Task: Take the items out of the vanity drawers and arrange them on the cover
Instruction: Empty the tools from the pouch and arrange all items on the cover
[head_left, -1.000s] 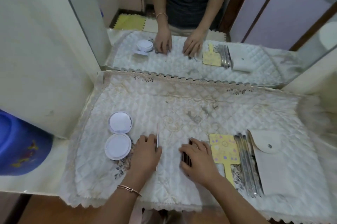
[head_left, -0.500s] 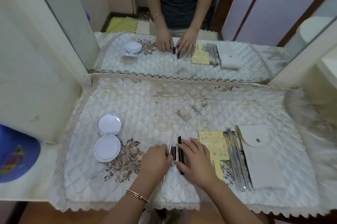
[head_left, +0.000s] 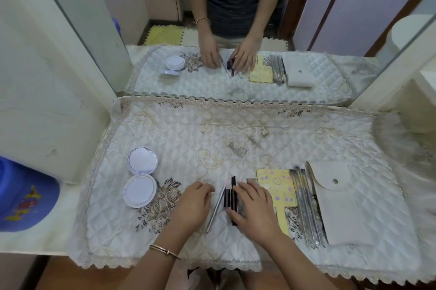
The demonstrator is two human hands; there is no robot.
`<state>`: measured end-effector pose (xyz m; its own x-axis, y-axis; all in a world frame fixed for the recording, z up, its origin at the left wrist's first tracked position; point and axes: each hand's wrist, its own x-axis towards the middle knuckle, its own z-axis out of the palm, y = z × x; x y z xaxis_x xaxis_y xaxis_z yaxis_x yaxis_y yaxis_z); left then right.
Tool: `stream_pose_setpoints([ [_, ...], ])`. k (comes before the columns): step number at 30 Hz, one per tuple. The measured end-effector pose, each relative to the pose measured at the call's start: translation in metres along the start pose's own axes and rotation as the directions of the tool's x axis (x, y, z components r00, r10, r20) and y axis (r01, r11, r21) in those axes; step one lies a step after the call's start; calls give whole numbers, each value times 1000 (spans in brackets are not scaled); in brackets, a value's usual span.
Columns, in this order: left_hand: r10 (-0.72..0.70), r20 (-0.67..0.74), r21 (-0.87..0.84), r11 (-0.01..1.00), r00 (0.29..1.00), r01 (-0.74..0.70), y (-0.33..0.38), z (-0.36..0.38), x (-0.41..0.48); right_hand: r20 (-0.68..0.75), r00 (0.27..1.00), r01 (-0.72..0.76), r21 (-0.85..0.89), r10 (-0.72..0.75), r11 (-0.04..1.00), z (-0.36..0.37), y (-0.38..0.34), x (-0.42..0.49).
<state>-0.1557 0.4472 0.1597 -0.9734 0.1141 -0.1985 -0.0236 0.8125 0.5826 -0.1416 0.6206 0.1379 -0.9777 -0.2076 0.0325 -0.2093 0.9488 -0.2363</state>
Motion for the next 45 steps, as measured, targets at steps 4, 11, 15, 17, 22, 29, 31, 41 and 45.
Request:
stream_pose_setpoints([
  [4,24,10,-24,999,1000,-23,2,4,-8,-28,999,24,49,-22,998,2,-1,-1],
  [11,-30,100,-9,999,995,31,14,15,-15,-44,999,-13,50,15,999,-1,-1,-6],
  [15,-56,101,-10,998,993,57,22,21,-11,-80,995,-48,64,54,997,0,4,-13],
  [17,-61,106,-20,998,993,63,24,21,-10,-92,993,-71,64,77,995,-1,5,-14],
  [22,-60,101,-6,998,993,61,23,15,-14,-120,988,-86,71,94,994,-2,8,-18],
  [29,127,175,149,977,976,-154,17,17,-15,-20,994,-110,-4,110,994,2,12,-29],
  [31,144,265,195,960,953,-199,16,24,-14,37,993,-115,-22,116,993,2,13,-31],
  [41,164,252,185,959,954,-214,13,28,-10,4,998,-65,122,65,990,4,6,-26],
  [45,194,170,105,971,966,-213,7,21,-12,-23,998,-49,99,52,994,5,3,-24],
])
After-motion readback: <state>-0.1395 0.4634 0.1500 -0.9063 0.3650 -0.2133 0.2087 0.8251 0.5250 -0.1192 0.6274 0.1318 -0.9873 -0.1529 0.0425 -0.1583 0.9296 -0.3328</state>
